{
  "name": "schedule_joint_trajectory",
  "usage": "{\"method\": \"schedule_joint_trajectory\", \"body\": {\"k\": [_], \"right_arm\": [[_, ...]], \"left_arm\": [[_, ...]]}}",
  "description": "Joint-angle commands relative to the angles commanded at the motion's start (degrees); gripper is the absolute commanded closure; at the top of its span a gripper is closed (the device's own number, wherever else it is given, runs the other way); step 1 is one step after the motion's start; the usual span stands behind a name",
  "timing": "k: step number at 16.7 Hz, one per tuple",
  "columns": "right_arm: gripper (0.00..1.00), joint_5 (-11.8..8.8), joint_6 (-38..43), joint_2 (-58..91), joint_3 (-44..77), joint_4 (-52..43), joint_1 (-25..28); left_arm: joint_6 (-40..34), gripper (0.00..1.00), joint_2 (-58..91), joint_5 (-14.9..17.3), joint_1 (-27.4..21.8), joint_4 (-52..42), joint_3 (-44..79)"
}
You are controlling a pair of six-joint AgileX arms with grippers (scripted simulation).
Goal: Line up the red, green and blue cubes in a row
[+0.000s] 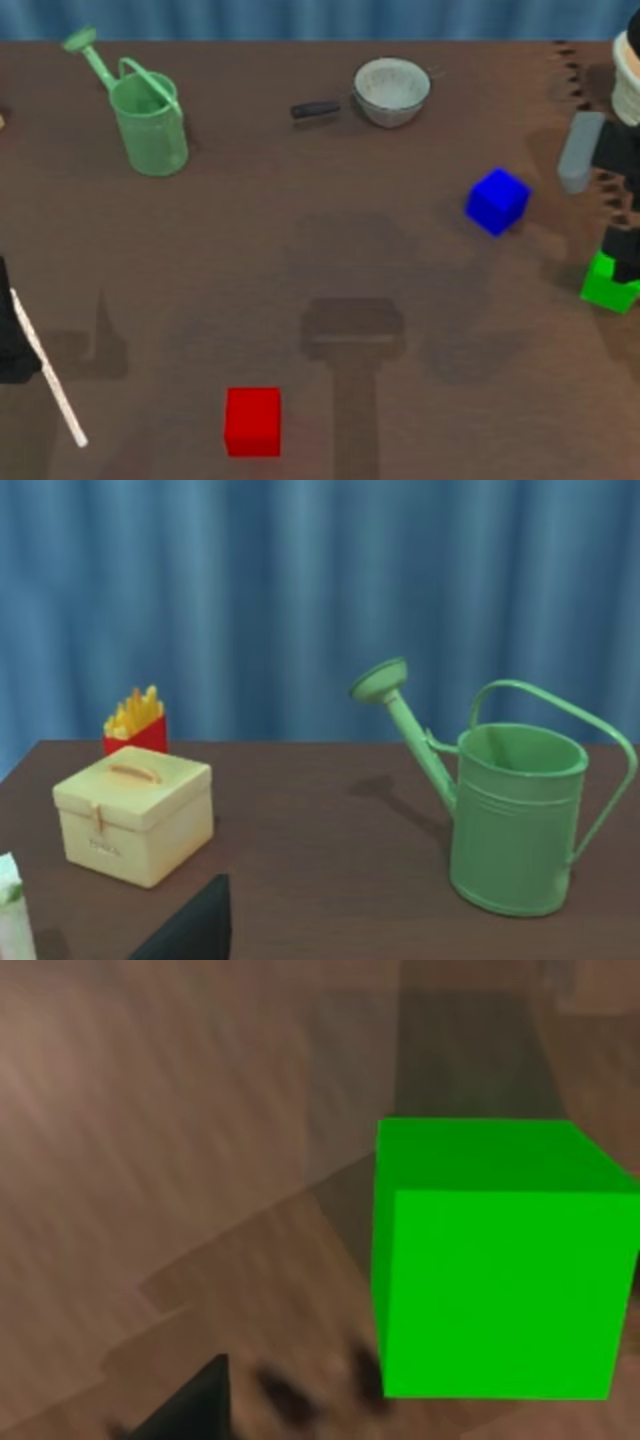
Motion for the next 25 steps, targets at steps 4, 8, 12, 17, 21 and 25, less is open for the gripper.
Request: {"method": "schedule_joint_trajectory", "body": {"k": [4,8,12,17,21,25], "right_arm": [[0.00,0.00,0.00,0.00,0.00,0.00,0.00],[0.00,0.00,0.18,1.09,-1.24,2.18,0.17],[0.00,0.03,0.21,4.63,-6.50,11.34,0.14],[0.00,0.05,0.22,7.64,-10.76,18.40,0.11],[0.08,0.05,0.22,7.64,-10.76,18.40,0.11],[0.38,0.05,0.22,7.64,-10.76,18.40,0.11]], "left_arm": [[0.00,0.00,0.00,0.00,0.00,0.00,0.00],[0.00,0.00,0.00,0.00,0.00,0.00,0.00],[0.00,0.00,0.00,0.00,0.00,0.00,0.00],[0.00,0.00,0.00,0.00,0.00,0.00,0.00],[0.00,0.00,0.00,0.00,0.00,0.00,0.00],[0.00,0.00,0.00,0.00,0.00,0.00,0.00]]}}
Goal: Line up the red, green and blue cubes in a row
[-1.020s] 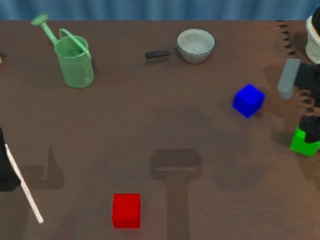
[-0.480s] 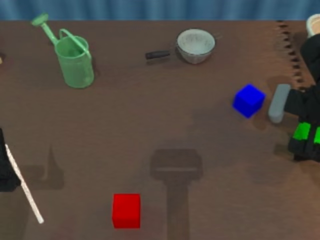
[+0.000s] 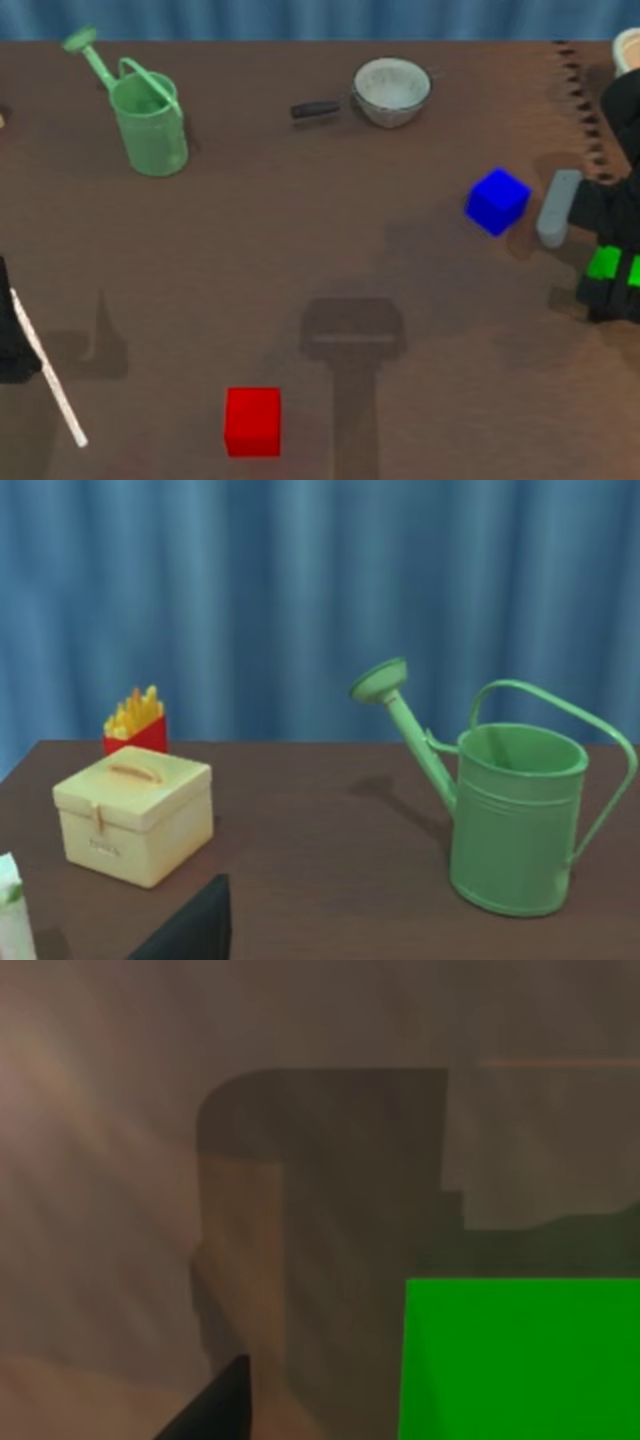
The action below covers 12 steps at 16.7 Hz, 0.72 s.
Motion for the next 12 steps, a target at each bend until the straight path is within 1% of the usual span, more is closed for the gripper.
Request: {"method": "schedule_joint_trajectory", "body": {"k": [8,9,12], "right_arm": [[0.98,0.00,0.00,0.00,0.00,0.00,0.00],[1.00,0.00,0.00,0.00,0.00,0.00,0.00],[1.00,0.00,0.00,0.00,0.00,0.00,0.00]], "left_arm": [[0.00,0.00,0.00,0.00,0.00,0.00,0.00],[0.00,0.00,0.00,0.00,0.00,0.00,0.00],[0.00,0.00,0.00,0.00,0.00,0.00,0.00]]}}
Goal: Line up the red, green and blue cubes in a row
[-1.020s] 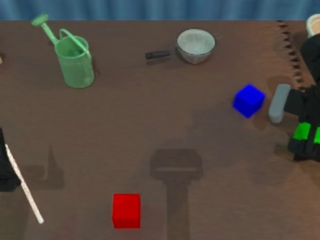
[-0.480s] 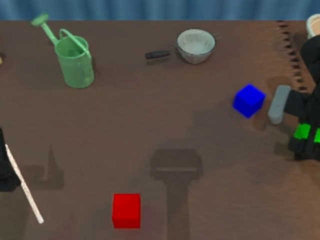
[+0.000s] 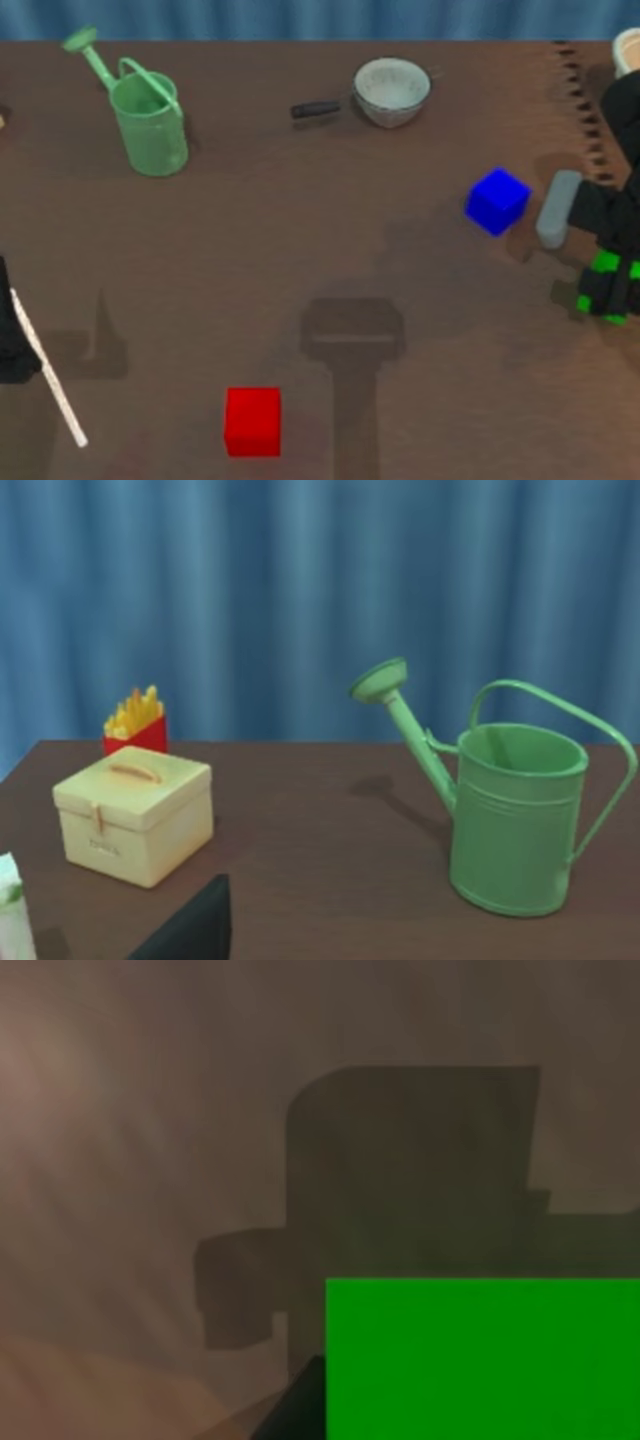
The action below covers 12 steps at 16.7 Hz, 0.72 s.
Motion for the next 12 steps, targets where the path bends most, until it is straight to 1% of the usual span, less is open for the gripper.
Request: {"method": "schedule_joint_trajectory", "body": {"k": [4,5,7,12], "right_arm": [[1.00,0.00,0.00,0.00,0.00,0.00,0.00],[1.00,-0.60,1.03,-2.04,0.26,-1.92,0.18],[1.00,-0.50,0.95,-2.31,0.86,-2.91,0.25],[1.00,-0.52,0.88,-6.07,6.55,-13.01,0.49]], "left_arm": [[0.00,0.00,0.00,0.00,0.00,0.00,0.00],[0.00,0.00,0.00,0.00,0.00,0.00,0.00],[0.00,0.00,0.00,0.00,0.00,0.00,0.00],[0.00,0.00,0.00,0.00,0.00,0.00,0.00]]}}
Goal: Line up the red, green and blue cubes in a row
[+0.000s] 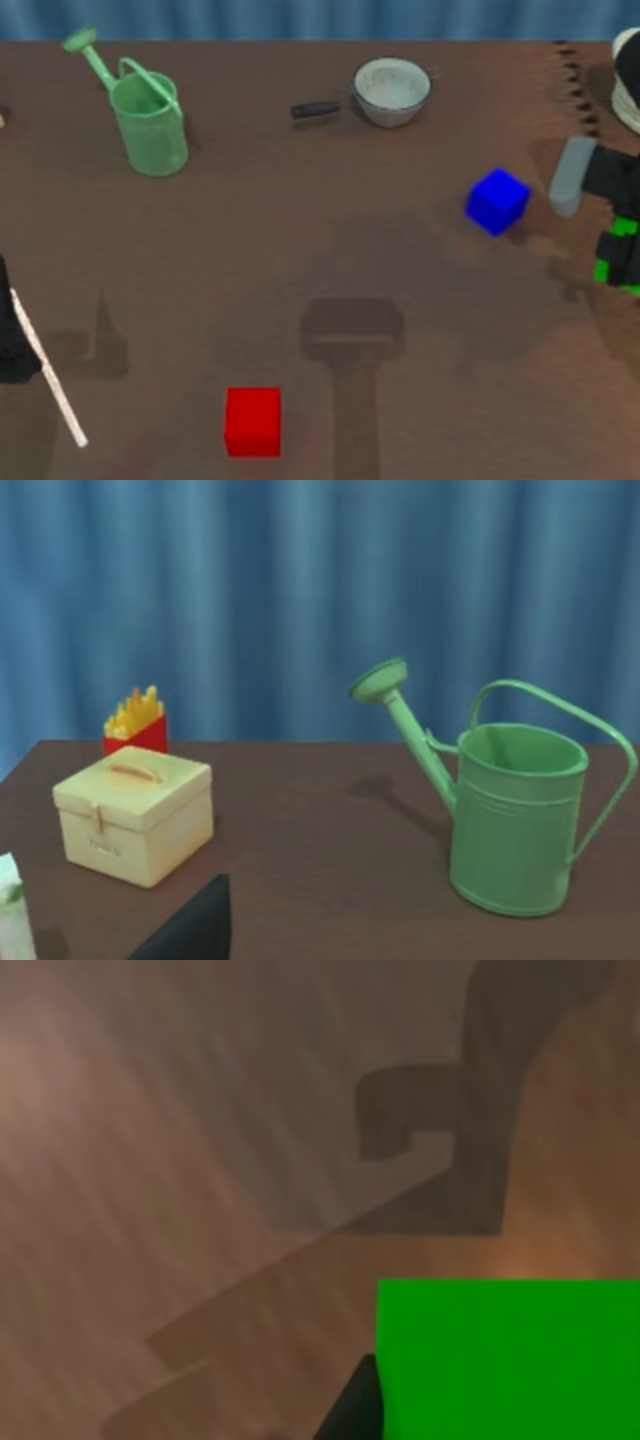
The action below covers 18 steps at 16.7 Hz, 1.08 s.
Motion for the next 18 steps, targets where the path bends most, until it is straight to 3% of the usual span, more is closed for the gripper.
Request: {"method": "schedule_joint_trajectory", "body": {"k": [9,13,18], "right_arm": [[1.00,-0.05,0.98,-1.30,2.67,-3.59,2.00],[1.00,0.04,5.33,-0.27,4.46,-5.26,12.60],[1.00,-0.07,13.57,0.38,7.05,-7.46,32.43]], "left_arm": [[0.00,0.00,0.00,0.00,0.00,0.00,0.00],[0.00,0.00,0.00,0.00,0.00,0.00,0.00],[0.00,0.00,0.00,0.00,0.00,0.00,0.00]]}}
